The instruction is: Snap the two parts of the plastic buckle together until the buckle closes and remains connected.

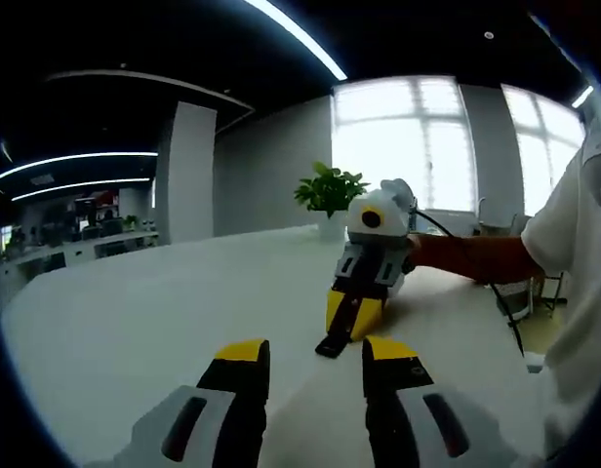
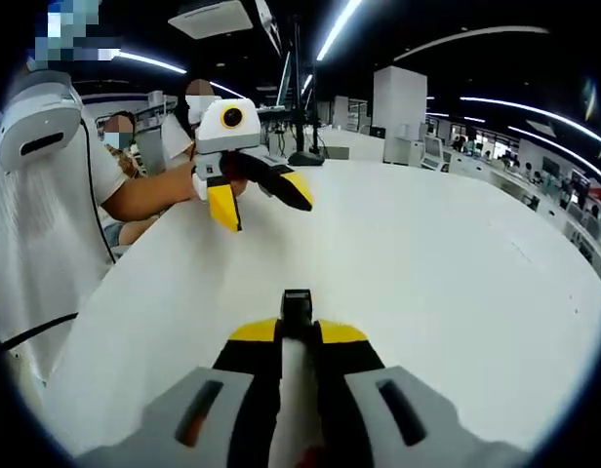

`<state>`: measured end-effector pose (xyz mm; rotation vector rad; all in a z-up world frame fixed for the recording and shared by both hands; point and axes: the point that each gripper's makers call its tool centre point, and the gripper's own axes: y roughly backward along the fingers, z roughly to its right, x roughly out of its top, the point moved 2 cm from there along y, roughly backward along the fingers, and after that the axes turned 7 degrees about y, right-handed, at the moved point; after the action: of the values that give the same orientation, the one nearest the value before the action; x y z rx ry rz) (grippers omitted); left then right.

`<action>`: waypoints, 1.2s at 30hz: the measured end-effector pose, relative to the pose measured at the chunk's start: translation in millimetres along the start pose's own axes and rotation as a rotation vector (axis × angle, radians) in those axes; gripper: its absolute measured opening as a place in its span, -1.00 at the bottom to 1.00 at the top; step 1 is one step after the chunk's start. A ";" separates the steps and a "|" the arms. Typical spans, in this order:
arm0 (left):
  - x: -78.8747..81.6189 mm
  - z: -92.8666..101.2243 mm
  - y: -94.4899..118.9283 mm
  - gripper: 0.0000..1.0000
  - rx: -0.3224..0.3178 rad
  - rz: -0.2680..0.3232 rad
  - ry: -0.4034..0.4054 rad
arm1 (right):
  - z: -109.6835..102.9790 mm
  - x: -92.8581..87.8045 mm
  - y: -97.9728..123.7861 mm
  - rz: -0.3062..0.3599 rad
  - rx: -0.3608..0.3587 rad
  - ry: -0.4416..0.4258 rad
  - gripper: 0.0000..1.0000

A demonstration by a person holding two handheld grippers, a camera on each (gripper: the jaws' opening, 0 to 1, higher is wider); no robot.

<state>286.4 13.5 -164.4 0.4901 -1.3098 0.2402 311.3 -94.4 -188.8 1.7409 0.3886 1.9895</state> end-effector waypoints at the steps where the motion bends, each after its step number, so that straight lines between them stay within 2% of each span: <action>1: 0.3 -1.8 0.1 -0.24 0.010 0.004 0.005 | 2.1 0.1 -0.6 0.000 0.006 -0.001 -0.76; 4: 2.2 -9.6 0.8 -0.23 0.059 0.032 0.044 | 10.6 -0.5 -1.5 -0.011 0.018 0.001 -0.76; 14: 1.6 -24.0 4.3 -0.24 0.149 0.041 0.035 | 43.4 -5.3 -3.8 -0.042 0.021 -0.002 -0.76; 23: -2.5 -21.3 1.9 -0.23 0.170 0.010 0.003 | 78.8 -8.4 -11.6 -0.052 0.026 -0.007 -0.76; 24: -2.4 -22.1 2.5 -0.23 0.175 0.012 0.008 | 75.0 -7.9 -11.6 -0.051 0.023 -0.006 -0.76; 25: -2.5 -23.3 3.1 -0.23 0.179 0.012 0.011 | 73.3 -7.8 -11.8 -0.051 0.021 -0.006 -0.76; 32: -3.8 -33.7 7.0 -0.23 0.225 0.004 0.008 | 96.2 -11.9 -12.1 -0.058 0.020 -0.012 -0.76; 36: -1.9 -41.4 11.6 -0.23 0.259 0.019 0.024 | 109.3 -15.6 -12.3 -0.052 0.022 -0.017 -0.76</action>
<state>316.5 43.5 -171.1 0.6912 -1.2671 0.4336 422.2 -101.8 -191.1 1.7421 0.4465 1.9398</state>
